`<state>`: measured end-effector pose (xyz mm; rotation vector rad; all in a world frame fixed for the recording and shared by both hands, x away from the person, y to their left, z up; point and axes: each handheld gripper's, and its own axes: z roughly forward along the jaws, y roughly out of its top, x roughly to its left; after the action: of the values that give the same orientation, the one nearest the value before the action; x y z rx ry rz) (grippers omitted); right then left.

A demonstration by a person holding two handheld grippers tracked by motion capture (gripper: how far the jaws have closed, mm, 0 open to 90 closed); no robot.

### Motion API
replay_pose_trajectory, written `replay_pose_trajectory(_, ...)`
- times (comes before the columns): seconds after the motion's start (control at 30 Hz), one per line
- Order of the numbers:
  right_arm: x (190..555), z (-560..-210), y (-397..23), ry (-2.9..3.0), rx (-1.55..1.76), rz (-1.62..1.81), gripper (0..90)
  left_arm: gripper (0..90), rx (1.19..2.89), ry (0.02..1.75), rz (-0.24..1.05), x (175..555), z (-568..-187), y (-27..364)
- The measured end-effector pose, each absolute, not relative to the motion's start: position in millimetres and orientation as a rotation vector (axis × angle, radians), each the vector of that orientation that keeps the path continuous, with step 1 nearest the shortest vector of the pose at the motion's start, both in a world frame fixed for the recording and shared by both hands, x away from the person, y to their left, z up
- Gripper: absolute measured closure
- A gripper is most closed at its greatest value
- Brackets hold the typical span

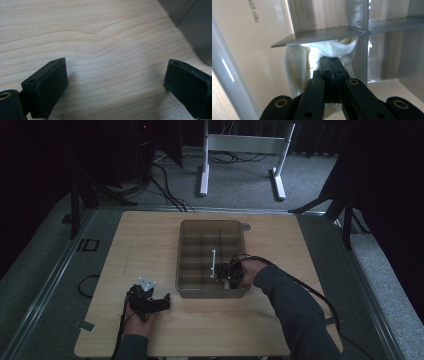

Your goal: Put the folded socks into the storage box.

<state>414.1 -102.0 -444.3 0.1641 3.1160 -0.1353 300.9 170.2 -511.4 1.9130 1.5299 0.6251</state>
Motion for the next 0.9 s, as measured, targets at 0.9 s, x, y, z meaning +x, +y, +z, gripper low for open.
replay_pose_trajectory(0.9,412.4,-396.7,-126.7,3.058,0.214,0.095,76.0,5.3,1.914,1.529,0.624,300.9,-511.3,170.2)
